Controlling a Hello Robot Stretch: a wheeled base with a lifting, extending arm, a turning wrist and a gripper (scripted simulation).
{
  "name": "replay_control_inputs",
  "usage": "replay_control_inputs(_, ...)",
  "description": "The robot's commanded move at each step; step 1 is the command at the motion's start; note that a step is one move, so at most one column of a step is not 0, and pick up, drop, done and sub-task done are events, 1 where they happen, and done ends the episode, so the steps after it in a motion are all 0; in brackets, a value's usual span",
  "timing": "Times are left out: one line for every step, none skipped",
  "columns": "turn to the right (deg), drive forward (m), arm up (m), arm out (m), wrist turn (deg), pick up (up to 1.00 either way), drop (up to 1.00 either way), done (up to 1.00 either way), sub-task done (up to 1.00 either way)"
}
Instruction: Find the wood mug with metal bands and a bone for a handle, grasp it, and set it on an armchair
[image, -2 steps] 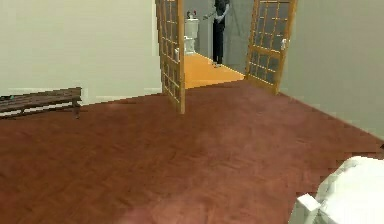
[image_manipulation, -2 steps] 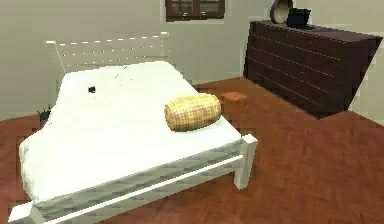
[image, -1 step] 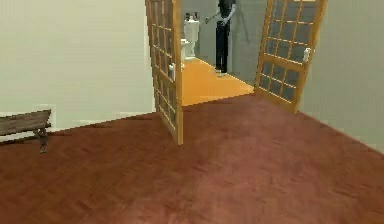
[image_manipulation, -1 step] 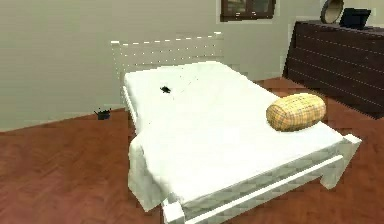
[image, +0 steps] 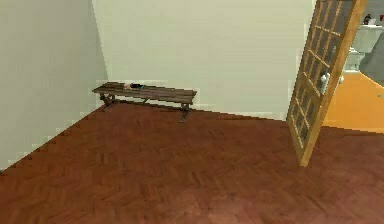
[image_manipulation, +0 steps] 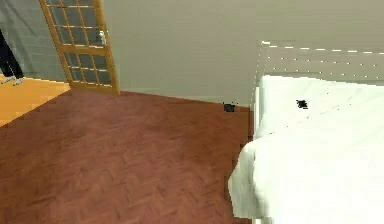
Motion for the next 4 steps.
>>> replay_control_inputs(0.0,0.05,0.00,0.00,0.0,0.00,0.00,0.00,0.00)
replay_control_inputs(45.0,0.00,0.00,0.00,0.0,0.00,0.00,0.00,0.00)
replay_control_inputs(9.0,0.00,0.00,0.00,0.0,0.00,0.00,0.00,0.00)
replay_control_inputs(0.0,1.00,0.00,0.00,0.0,0.00,0.00,0.00,0.00)
